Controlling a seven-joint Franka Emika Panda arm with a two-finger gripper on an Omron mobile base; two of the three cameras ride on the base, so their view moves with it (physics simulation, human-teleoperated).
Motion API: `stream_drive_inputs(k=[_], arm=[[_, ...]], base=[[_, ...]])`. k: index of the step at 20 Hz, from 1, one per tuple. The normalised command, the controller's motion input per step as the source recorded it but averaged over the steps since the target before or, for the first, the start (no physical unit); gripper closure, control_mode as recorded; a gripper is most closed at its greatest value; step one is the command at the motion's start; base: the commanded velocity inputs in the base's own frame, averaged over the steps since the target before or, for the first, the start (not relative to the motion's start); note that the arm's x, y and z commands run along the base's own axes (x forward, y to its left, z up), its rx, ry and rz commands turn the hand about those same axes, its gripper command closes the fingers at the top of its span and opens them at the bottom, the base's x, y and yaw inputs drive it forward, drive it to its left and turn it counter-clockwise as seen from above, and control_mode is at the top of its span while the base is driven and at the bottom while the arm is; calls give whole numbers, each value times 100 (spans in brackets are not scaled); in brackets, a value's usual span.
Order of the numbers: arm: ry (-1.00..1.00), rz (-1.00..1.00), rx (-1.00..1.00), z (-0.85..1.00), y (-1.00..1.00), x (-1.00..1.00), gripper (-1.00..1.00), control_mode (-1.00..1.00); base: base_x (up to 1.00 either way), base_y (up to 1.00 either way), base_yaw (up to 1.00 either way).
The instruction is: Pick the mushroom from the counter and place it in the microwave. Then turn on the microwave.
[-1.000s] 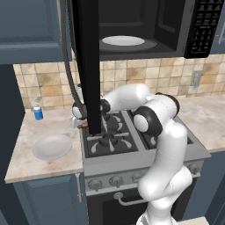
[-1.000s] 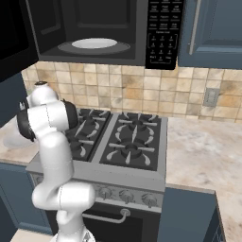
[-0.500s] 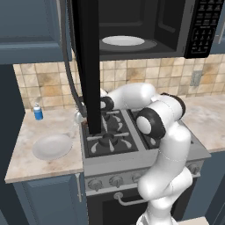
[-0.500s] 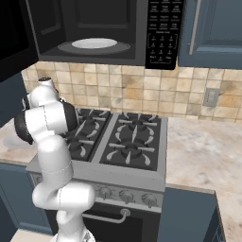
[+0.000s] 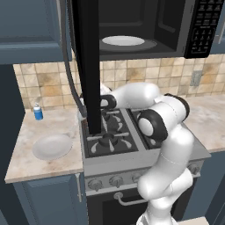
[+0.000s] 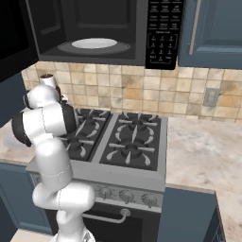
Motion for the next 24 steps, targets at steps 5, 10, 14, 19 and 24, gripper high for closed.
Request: stream_drive_inputs(k=[5, 10, 14, 19, 24], arm=[[-2, -4, 0, 15, -10, -12, 100, -100], [-1, -5, 0, 18, -15, -10, 100, -100], [0, -6, 0, 20, -21, -9, 100, -100], [0, -5, 0, 16, -22, -12, 100, -100], [0, -5, 0, 12, -24, -16, 100, -100]], base=[[0, 0, 0], [0, 0, 0], [0, 0, 0], [0, 0, 0], [0, 0, 0]])
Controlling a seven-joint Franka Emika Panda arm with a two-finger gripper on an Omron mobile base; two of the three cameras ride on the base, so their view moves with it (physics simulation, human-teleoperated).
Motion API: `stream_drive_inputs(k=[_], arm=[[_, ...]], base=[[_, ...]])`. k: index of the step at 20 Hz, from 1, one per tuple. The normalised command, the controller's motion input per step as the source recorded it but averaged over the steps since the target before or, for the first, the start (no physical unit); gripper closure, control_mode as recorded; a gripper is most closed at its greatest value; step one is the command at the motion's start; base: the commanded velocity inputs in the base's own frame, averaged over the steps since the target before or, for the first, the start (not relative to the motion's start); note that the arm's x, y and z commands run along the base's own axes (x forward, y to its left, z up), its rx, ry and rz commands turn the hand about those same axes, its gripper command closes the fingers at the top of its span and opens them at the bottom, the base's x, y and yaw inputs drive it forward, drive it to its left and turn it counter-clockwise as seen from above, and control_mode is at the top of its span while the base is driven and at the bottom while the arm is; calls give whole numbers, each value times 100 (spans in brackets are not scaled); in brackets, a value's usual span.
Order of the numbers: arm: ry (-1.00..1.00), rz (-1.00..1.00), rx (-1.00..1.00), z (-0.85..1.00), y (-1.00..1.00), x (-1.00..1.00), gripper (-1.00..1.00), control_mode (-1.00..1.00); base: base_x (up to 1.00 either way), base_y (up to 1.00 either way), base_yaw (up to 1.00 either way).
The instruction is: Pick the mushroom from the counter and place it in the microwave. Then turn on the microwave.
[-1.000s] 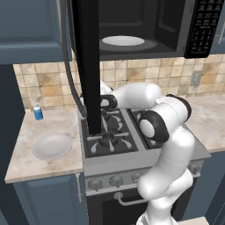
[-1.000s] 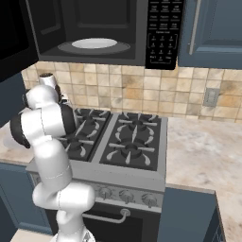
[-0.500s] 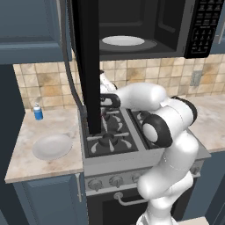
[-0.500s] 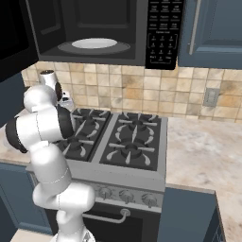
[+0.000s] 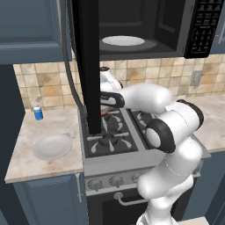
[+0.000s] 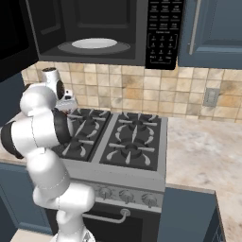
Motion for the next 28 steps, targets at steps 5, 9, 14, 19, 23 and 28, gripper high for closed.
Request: stream_drive_inputs(k=[5, 9, 14, 19, 23, 28], arm=[[0, -5, 0, 11, -24, -16, 100, -100], [0, -6, 0, 13, -25, -14, 100, -100], [0, -6, 0, 14, -27, -9, 100, -100], [0, -7, 0, 15, -26, -7, 100, -100], [0, -8, 0, 20, -23, -5, 100, -100], [0, -9, 0, 22, -20, -4, 100, -100]], base=[[0, 0, 0], [0, 0, 0], [0, 0, 0], [0, 0, 0], [0, 0, 0], [0, 0, 0]])
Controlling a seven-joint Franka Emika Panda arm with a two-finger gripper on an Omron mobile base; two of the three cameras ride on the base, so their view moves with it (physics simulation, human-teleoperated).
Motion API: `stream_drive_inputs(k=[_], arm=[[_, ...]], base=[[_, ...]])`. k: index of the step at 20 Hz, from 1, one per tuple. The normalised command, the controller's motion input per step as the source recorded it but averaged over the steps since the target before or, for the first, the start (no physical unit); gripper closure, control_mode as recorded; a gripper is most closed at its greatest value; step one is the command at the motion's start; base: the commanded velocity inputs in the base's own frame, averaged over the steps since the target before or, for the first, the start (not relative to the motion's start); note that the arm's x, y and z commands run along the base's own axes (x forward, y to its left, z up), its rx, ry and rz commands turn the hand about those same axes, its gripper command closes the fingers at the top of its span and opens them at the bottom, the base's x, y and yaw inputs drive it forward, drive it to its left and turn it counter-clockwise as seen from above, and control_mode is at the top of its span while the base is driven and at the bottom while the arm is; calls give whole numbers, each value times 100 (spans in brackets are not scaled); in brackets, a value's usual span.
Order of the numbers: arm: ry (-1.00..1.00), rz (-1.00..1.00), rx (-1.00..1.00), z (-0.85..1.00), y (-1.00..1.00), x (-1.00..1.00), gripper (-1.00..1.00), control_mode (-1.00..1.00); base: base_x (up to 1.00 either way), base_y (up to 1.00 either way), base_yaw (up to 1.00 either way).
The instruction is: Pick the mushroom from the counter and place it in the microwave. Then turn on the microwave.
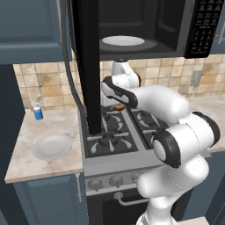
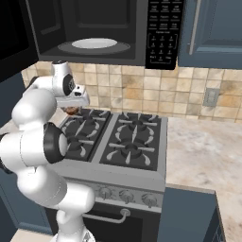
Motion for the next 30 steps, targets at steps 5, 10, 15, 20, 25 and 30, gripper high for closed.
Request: stream_drive_inputs(k=[5, 10, 15, 20, 25, 30], arm=[[-1, -9, 0, 23, -17, -5, 100, -100], [-4, -8, 0, 19, -16, -1, 100, -100], [-14, -8, 0, 15, -11, -2, 100, -100], [-13, -7, 0, 15, -6, -2, 100, -100], [-5, -6, 0, 21, -11, -1, 100, -100], [-1, -4, 0, 27, -14, 0, 100, -100]], base=[[0, 0, 0], [0, 0, 0], [0, 0, 0], [0, 0, 0], [0, 0, 0], [0, 0, 0]])
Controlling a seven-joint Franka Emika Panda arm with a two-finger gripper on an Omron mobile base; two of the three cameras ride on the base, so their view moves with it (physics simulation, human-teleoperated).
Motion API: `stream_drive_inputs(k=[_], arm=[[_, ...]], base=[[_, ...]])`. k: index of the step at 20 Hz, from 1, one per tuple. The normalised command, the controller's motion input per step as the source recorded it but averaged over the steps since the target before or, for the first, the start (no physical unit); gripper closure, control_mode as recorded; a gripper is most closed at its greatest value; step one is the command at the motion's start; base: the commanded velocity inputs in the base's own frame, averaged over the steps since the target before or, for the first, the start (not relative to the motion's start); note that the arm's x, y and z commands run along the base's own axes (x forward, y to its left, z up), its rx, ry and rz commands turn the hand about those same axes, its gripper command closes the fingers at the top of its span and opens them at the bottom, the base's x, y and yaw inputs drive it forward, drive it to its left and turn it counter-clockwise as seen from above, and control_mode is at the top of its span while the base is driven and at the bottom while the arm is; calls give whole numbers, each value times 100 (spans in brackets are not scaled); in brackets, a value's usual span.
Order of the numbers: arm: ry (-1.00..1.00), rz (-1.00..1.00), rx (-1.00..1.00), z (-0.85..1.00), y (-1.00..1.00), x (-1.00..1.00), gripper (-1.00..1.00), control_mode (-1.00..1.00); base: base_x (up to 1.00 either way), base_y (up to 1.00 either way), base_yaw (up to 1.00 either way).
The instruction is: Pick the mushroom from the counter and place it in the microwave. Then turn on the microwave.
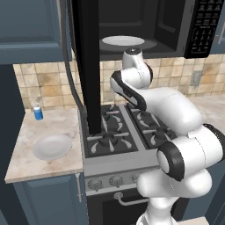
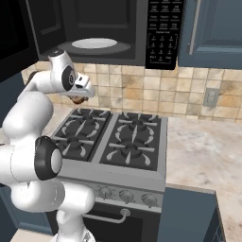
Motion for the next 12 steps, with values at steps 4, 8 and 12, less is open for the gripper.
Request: stream_drive_inputs(k=[4, 8, 12], arm=[[-1, -2, 0, 27, -7, 0, 100, -100], [-3, -1, 0, 25, -4, 0, 100, -100], [-3, 0, 0, 22, -2, 0, 100, -100]], base=[[0, 0, 0], [0, 0, 0], [0, 0, 0]])
